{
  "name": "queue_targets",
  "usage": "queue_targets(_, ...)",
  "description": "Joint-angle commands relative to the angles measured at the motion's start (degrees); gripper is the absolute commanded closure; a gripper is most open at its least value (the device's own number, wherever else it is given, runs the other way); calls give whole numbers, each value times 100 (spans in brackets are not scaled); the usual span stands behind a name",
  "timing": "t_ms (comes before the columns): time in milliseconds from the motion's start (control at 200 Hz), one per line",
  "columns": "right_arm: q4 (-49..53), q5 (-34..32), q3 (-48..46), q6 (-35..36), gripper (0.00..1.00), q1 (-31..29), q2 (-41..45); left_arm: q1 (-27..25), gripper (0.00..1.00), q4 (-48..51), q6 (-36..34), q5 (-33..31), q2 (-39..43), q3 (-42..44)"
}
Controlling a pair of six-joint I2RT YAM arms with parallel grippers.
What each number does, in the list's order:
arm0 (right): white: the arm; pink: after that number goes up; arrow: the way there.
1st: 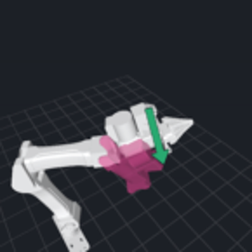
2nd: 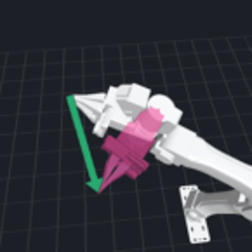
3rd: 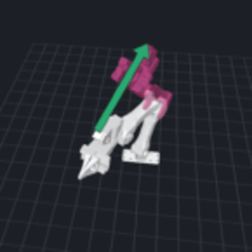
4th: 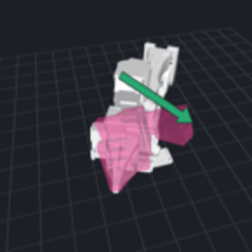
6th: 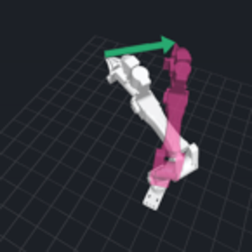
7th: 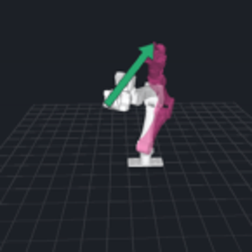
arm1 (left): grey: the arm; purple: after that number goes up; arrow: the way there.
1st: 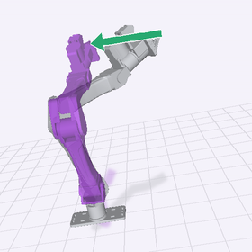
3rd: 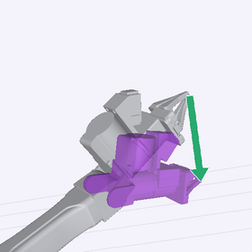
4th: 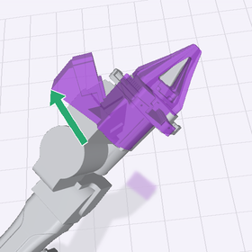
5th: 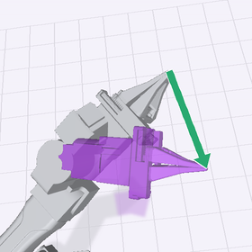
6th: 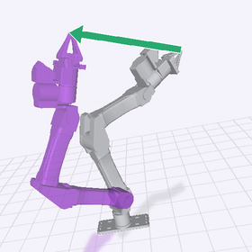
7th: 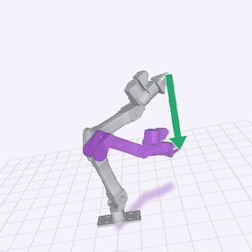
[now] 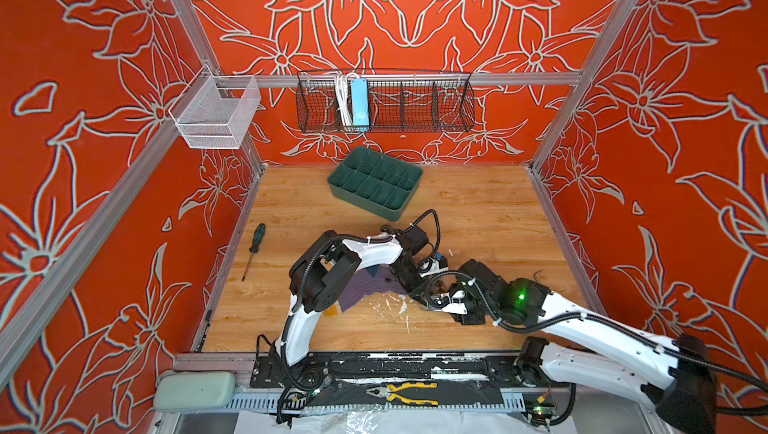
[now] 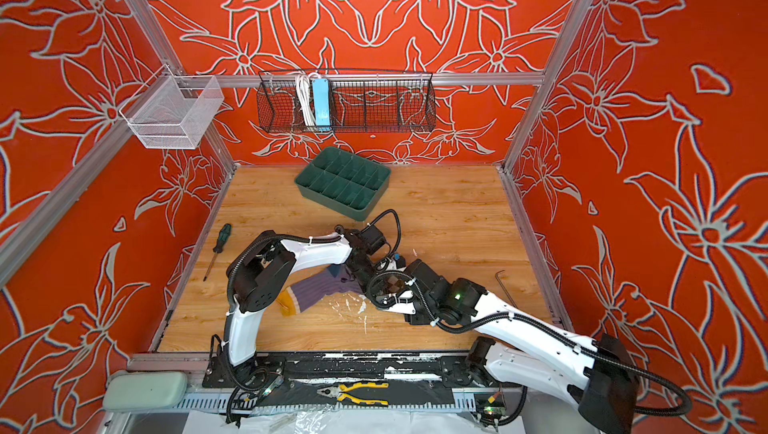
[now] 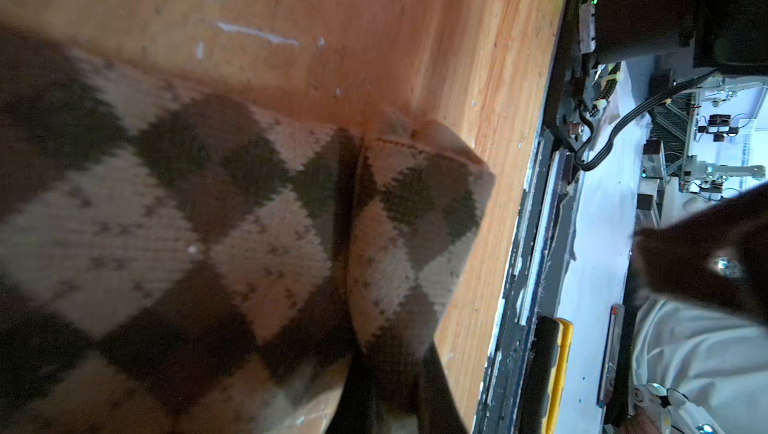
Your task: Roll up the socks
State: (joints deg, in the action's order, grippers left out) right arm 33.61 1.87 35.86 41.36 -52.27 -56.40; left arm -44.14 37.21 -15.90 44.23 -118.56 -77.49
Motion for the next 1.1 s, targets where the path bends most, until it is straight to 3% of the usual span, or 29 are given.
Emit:
queue_targets(0, -1306, -239, -321, 66, 49, -126, -422, -26, 100, 502, -17, -108, -289, 2)
queue_targets(90, -1905, -416, -538, 36, 48, -141, -821, -16, 100, 523, -30, -107, -324, -11)
queue_targets(260, -1904, -520, -586, 100, 49, -136, -1287, -16, 100, 516, -28, -124, -298, -11)
queue_targets(450, -1645, -436, -664, -136, 76, -146, -1413, -16, 98, 408, -18, -180, -102, 28)
queue_targets(540, -1421, -400, -666, -288, 94, -152, -1330, -11, 86, 305, 29, -322, 78, 49)
queue_targets(631, -1216, -346, -663, -395, 100, -152, -1189, 18, 75, -21, 200, -578, 414, 196)
queue_targets(831, -817, -102, -661, -566, 100, -152, -1012, 333, 60, -1339, 784, -1363, 1912, 1042)
queue_targets(966, -406, 247, -452, -622, 100, -143, -1111, 676, 49, -2174, 983, -2563, 3507, 1927)
queue_targets(1036, -184, 478, -276, -691, 100, -114, -1247, 765, 37, -2473, 736, -3236, 4499, 2400)
queue_targets(1096, 8, 647, -96, -814, 100, -75, -1418, 775, 33, -2529, 78, -3314, 5235, 2728)
